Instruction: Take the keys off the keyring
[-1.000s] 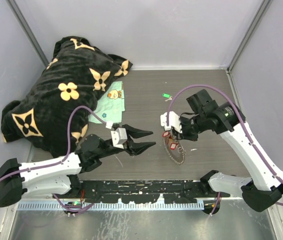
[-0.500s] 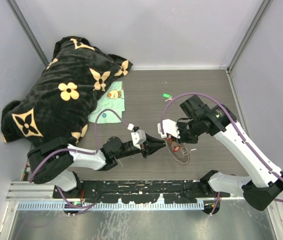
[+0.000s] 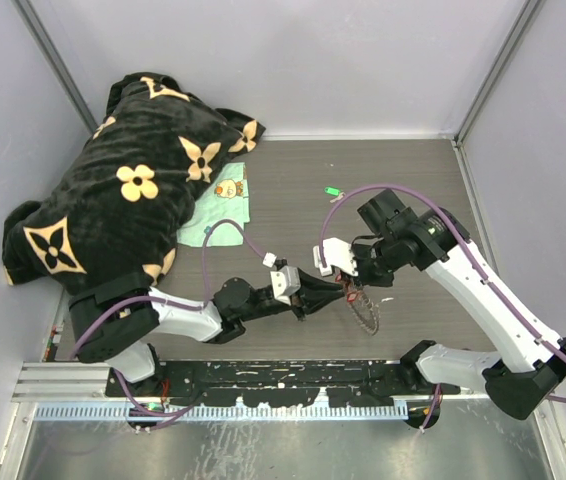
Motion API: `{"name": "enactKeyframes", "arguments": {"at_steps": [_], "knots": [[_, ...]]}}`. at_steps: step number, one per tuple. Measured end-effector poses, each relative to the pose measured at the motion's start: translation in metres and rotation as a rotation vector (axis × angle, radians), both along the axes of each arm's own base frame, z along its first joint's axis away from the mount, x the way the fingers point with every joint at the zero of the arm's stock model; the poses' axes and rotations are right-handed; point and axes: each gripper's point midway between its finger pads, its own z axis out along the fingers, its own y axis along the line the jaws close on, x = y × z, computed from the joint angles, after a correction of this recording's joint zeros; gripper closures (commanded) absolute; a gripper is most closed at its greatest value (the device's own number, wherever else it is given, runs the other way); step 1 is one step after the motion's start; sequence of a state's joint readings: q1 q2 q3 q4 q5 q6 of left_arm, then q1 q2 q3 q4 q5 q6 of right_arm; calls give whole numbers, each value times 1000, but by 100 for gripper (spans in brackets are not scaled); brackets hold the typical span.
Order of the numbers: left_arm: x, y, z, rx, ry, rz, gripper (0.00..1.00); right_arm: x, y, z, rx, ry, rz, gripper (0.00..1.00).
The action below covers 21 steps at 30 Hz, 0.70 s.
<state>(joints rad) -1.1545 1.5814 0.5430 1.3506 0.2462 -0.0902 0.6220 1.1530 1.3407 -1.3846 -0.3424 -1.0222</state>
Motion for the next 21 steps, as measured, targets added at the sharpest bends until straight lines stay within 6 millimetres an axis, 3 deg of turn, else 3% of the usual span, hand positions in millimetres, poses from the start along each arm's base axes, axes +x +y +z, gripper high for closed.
{"name": "enactKeyframes", "arguments": {"at_steps": [21], "knots": [[12,-13,-8,17,-19,61,82,-3,5,0,20,22,11,99]]}}
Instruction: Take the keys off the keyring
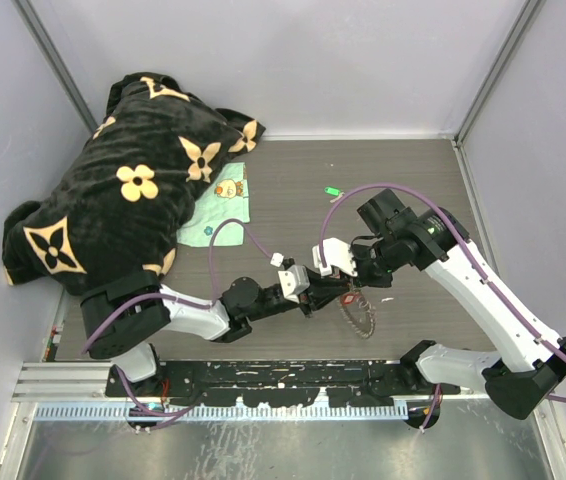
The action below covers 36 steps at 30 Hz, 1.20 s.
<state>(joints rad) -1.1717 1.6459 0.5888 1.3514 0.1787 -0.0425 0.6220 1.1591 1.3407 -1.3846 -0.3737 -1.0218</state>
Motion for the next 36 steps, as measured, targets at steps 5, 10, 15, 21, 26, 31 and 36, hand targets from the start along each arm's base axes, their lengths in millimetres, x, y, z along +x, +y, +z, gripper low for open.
{"name": "enactKeyframes", "arguments": {"at_steps": [5,10,15,21,26,31,36], "knots": [[1,-2,-3,5,2,0,83,-1,2,0,9,6,4,99],[2,-4,-2,3,2,0,88,-2,2,1,13,9,6,99],[1,-5,-2,2,2,-2,96,-2,3,1,15,10,7,99],[0,-5,-3,2,0,-7,100,-2,2,1,14,10,7,99],[-1,-5,-2,3,-5,-12,100,-2,3,0,15,12,5,79],[5,-4,-7,17,11,-10,100,-2,9,1,56,11,4,51],[20,7,-6,23,22,21,100,9,12,10,150,2,-40,45]]}}
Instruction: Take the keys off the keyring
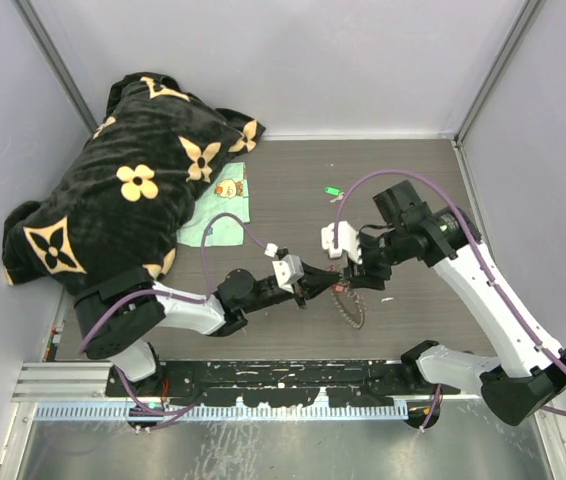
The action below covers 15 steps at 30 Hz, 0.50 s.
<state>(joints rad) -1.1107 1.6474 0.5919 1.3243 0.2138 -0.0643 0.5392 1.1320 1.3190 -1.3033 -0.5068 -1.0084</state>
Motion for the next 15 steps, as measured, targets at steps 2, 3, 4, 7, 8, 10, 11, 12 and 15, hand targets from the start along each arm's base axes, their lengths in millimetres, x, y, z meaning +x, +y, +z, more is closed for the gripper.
{"name": "enactKeyframes", "arguments": {"at_steps": [2,3,4,7,8,10,11,12,15], "knots": [[5,9,7,-10,-8,16,100,7,-1,8,49,9,-36,45],[6,13,14,-22,-15,21,100,13,-2,16,86,7,-58,45],[8,20,23,-41,-27,29,100,20,-2,27,128,1,-76,45],[9,37,54,-104,-69,47,100,36,5,66,275,-38,-96,45],[8,44,67,-132,-86,54,100,38,9,79,328,-46,-93,45],[8,55,89,-182,-117,64,100,38,19,100,427,-41,-79,45],[7,59,99,-203,-131,67,100,37,24,109,475,-34,-72,46],[6,65,109,-227,-147,70,100,37,30,118,526,-19,-67,46],[3,78,130,-274,-181,68,100,38,43,143,659,24,-41,53]]}}
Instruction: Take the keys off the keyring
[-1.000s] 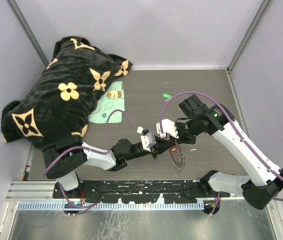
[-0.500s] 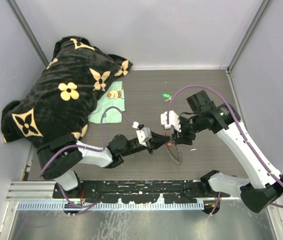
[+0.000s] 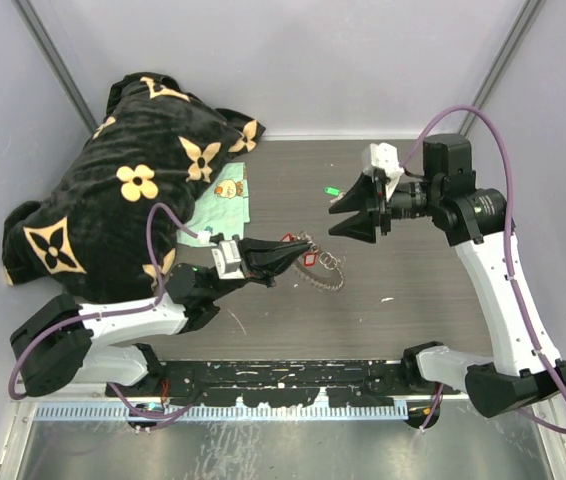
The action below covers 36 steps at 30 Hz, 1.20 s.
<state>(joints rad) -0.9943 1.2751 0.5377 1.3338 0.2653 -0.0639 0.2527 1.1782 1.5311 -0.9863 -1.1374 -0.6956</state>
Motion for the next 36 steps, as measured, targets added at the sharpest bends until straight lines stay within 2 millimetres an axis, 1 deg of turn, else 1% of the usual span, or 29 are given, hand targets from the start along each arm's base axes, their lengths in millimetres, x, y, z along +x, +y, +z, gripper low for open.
{"name": "enactKeyframes", "arguments": {"at_steps": [2,5,8,12,19,24,26,31,36], "knots": [[-3,8,12,-25,-23,-5,100,-2,7,15,71,23,43,58],[-6,15,21,-44,-34,-16,100,-4,14,28,136,53,115,69],[-8,17,25,-50,-41,-29,100,-3,19,30,166,92,161,76],[-11,17,28,-56,-36,-48,100,-2,23,27,175,116,185,79],[-14,18,36,-74,-34,-66,100,-13,34,16,166,143,239,79],[-15,18,37,-78,-29,-70,100,-15,34,10,158,135,240,74],[-15,18,37,-78,-28,-71,100,-16,33,7,154,131,238,73],[-15,18,37,-80,-23,-75,100,-24,32,-3,142,131,246,70],[-16,18,41,-89,-18,-84,100,-29,34,-7,137,126,262,70]]}}
